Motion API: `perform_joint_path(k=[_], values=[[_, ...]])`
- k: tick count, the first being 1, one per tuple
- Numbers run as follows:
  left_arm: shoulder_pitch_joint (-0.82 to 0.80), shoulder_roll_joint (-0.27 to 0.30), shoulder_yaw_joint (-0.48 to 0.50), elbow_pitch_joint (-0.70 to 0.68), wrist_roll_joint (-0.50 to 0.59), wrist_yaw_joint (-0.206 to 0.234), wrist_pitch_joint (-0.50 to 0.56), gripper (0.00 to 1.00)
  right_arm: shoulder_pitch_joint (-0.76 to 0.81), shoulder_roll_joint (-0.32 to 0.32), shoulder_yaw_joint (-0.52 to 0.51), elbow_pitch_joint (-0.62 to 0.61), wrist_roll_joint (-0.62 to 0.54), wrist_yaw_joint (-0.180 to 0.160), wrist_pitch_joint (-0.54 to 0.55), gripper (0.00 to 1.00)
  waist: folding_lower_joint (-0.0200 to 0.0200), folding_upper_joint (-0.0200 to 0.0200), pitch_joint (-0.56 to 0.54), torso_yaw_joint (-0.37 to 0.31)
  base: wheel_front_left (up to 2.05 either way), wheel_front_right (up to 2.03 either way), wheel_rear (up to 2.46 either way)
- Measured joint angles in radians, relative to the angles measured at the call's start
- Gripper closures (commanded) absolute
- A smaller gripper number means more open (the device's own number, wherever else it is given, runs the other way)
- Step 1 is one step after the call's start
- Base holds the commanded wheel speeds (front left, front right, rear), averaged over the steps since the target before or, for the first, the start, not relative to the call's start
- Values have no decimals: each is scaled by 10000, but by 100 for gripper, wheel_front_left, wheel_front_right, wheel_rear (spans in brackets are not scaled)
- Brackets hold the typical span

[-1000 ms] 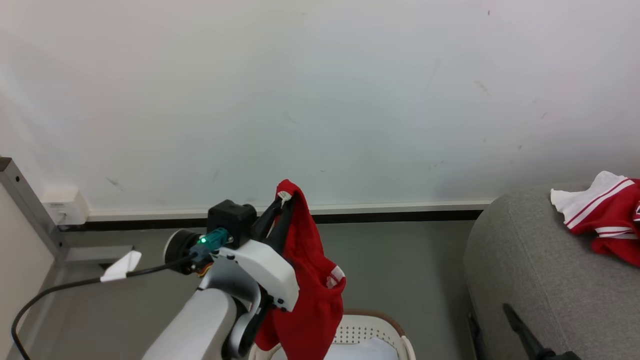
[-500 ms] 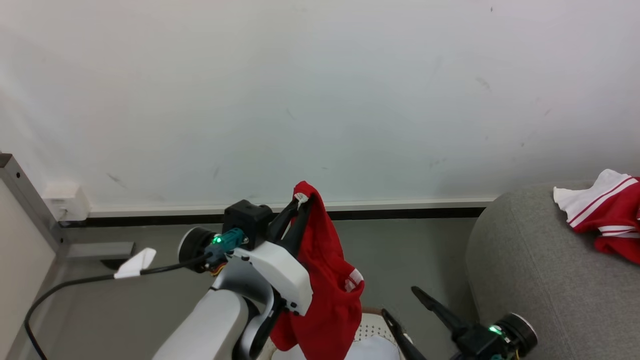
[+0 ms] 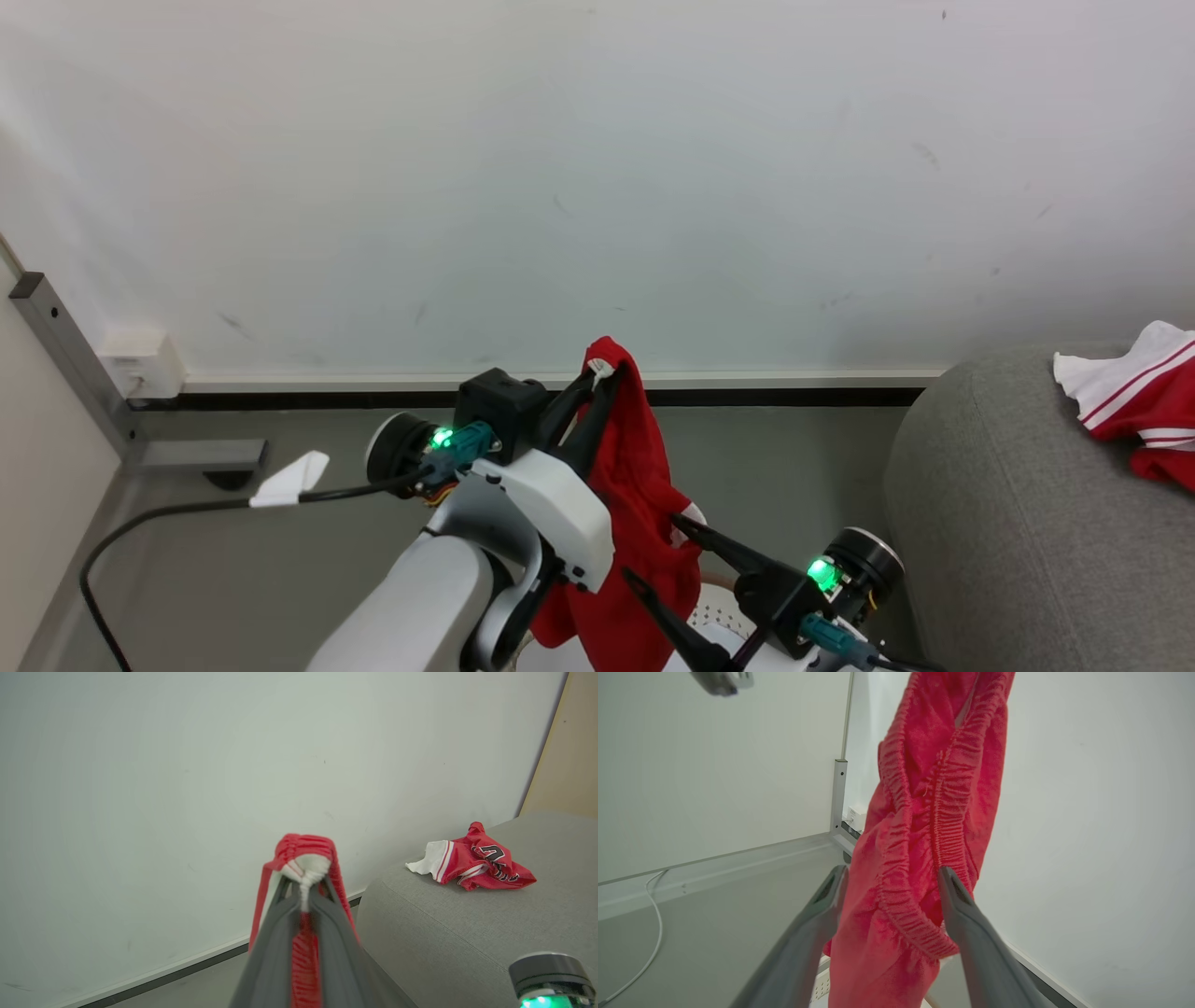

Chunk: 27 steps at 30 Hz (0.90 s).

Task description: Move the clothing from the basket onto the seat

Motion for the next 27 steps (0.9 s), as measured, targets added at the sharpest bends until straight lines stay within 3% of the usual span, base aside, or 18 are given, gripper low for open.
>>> perform_joint_path(k=[9,14,15,17,27], values=[[-191,-224,-336,-44,56,-73,123,100,-676,397,656,1971,-577,0,0,0,1,0,56,202,0,0,0],[-275,-320,-439,-46,56,-86,138,100,-754,426,1060,2374,-21,0,8,2,0,0,48,295,0,0,0],[-280,-320,-454,-38,54,-88,138,100,-768,435,1103,2372,150,0,8,40,0,0,49,303,0,0,0],[-289,-320,-476,-17,54,-90,138,100,-838,428,1103,2293,454,0,23,100,0,0,51,314,0,0,0],[-302,-209,-378,184,-35,-56,40,100,-1052,430,851,2272,1037,0,19,100,1,0,131,204,0,0,0]])
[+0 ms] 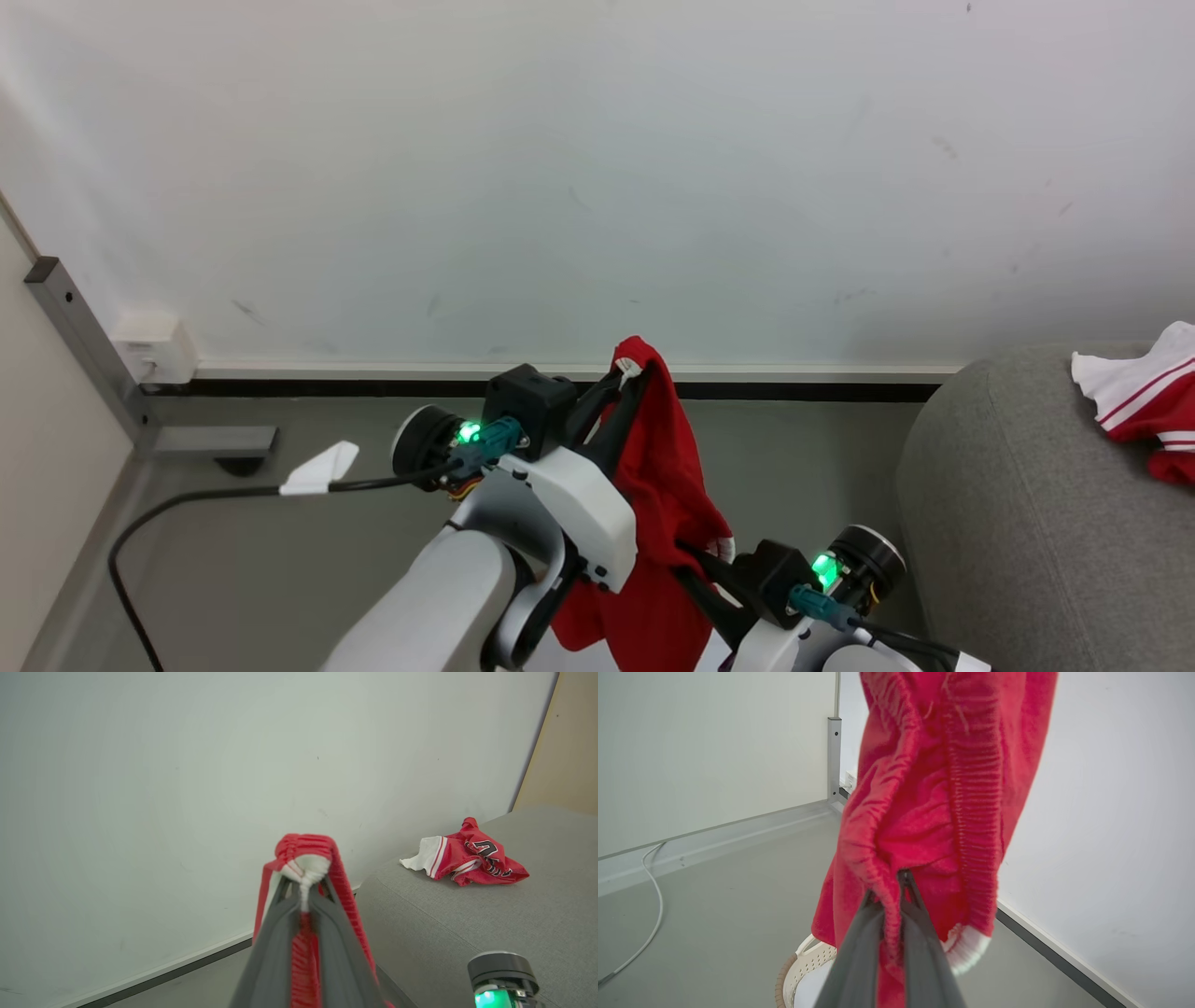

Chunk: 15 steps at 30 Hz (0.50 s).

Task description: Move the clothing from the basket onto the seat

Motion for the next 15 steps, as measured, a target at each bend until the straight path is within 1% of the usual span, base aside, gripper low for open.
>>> perform_joint_path(k=[6,7,9,10,11,15], values=[[10,31,4,125,-56,46,-56,100,2,0,-221,-65,2,0,0,100,0,0,-15,-99,0,0,0],[10,40,6,132,-56,69,-58,85,2,0,-284,-96,2,0,0,100,0,0,-18,-110,0,0,0],[11,65,2,153,-56,90,-71,49,13,4,-412,-151,2,0,0,100,0,0,-14,-132,0,0,0],[12,77,0,171,-63,104,-71,19,13,2,-454,-180,2,0,0,100,0,0,-14,-145,0,0,0],[18,86,-12,201,-65,104,-67,0,22,4,-477,-180,2,0,0,100,0,0,-20,-159,0,0,0],[33,107,-44,244,-94,104,-31,0,46,4,-587,-130,-2,0,0,100,0,0,-35,-200,0,0,0]])
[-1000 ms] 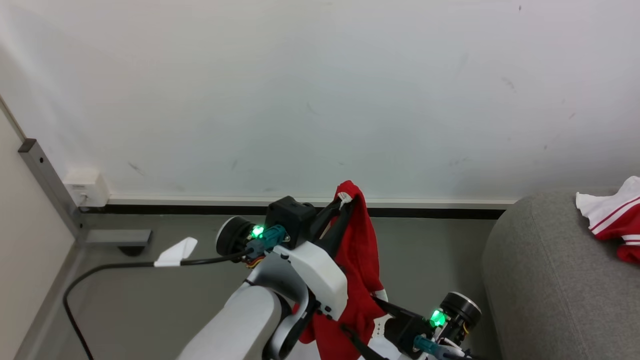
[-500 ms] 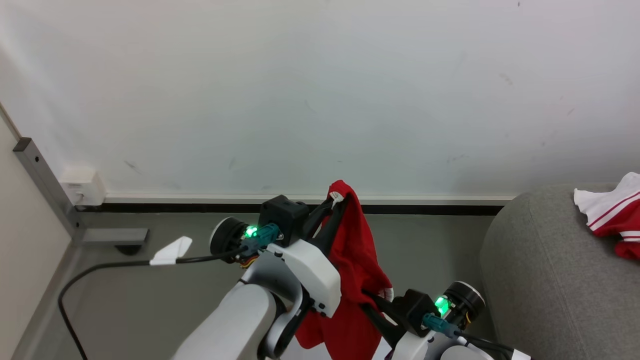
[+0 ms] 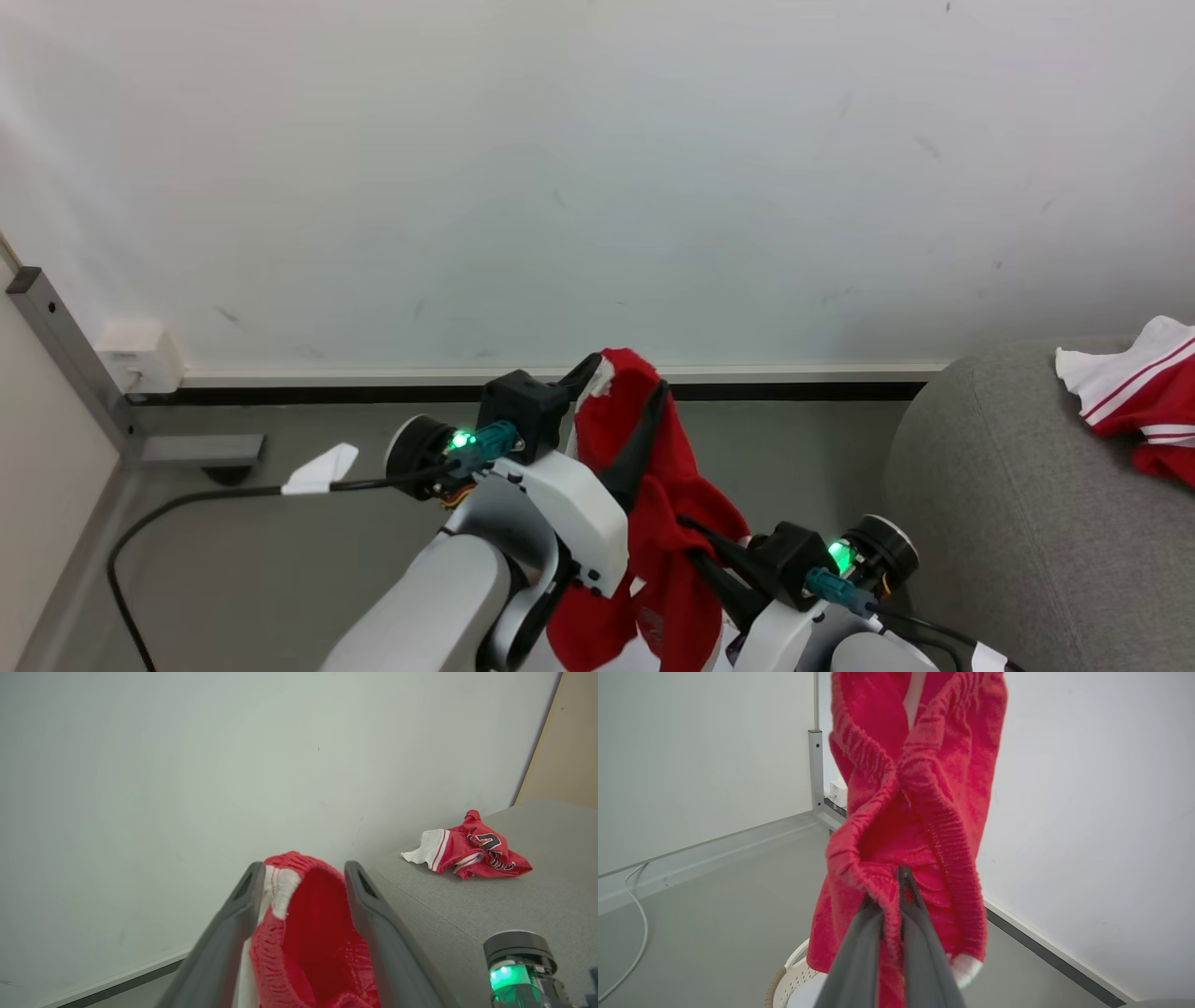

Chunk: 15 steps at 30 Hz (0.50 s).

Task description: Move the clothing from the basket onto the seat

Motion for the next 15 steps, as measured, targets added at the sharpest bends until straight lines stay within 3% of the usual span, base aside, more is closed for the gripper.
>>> perform_joint_path(k=[15], values=[[57,94,-109,10,-75,48,128,0,-45,0,-1478,0,-602,0,0,100,-1,0,4,-222,0,0,0]])
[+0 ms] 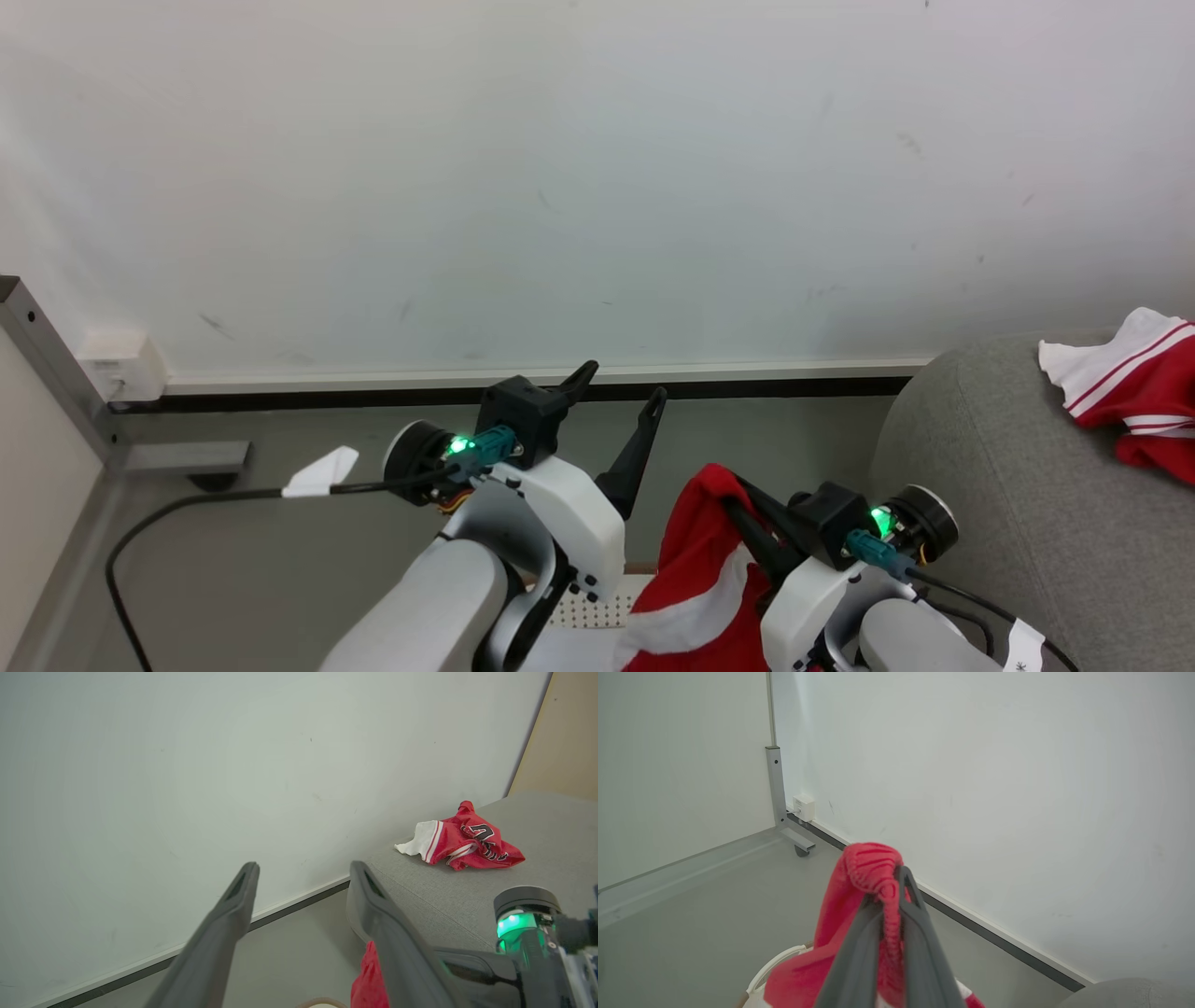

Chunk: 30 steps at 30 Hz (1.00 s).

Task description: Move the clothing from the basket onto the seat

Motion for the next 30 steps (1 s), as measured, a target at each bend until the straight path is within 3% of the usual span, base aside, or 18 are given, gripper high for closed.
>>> perform_joint_path(k=[14,30], values=[[224,56,-79,-44,-207,96,-82,0,-47,-130,-1262,-569,-604,0,0,100,0,0,19,-499,0,0,0],[628,-157,-435,-56,-412,19,-330,0,-160,-1425,-2362,-1626,-773,0,0,100,0,0,199,-1852,0,0,0]])
